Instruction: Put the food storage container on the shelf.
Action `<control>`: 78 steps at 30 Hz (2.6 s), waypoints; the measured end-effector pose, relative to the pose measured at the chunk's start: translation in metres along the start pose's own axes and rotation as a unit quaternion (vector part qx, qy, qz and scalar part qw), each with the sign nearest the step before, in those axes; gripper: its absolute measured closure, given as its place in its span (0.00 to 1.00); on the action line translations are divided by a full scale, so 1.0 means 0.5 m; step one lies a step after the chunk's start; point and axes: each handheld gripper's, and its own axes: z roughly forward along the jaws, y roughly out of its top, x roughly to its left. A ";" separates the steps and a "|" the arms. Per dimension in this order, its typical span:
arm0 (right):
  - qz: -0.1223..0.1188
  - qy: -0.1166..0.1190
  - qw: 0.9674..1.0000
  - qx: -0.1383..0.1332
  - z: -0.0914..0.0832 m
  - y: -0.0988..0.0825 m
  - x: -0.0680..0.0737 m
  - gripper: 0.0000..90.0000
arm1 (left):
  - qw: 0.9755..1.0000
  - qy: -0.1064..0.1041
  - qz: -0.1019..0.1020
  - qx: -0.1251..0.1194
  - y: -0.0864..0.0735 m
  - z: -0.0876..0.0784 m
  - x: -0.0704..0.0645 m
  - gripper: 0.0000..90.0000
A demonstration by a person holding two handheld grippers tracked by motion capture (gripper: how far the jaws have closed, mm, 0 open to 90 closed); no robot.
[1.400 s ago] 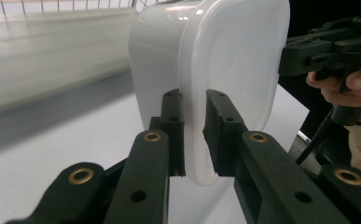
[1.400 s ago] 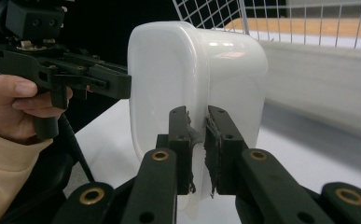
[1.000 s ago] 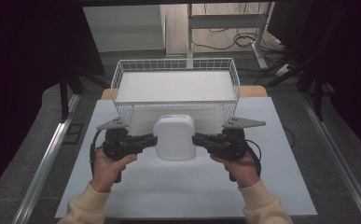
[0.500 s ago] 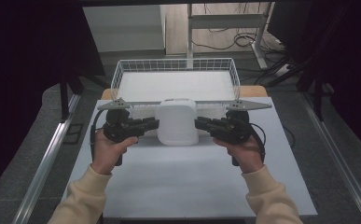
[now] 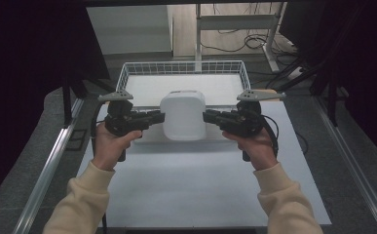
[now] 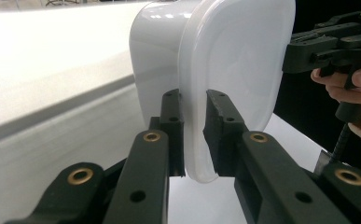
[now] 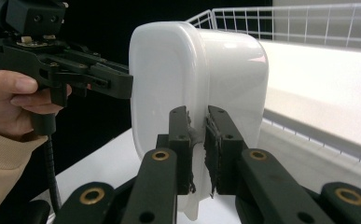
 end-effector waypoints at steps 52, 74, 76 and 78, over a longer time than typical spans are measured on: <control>0.107 -0.032 0.992 0.061 0.109 0.156 -0.181 0.87 | 0.997 -0.026 -0.072 0.031 0.173 0.107 0.162 0.88; 0.216 -0.040 0.974 0.063 0.169 0.146 -0.233 0.71 | 0.980 -0.036 -0.191 0.034 0.179 0.168 0.236 0.72; 0.218 -0.039 0.973 0.067 0.171 0.145 -0.232 0.67 | 0.981 -0.035 -0.185 0.039 0.177 0.172 0.238 0.70; 0.215 -0.039 0.973 0.069 0.172 0.144 -0.231 0.66 | 0.982 -0.035 -0.182 0.040 0.176 0.175 0.238 0.68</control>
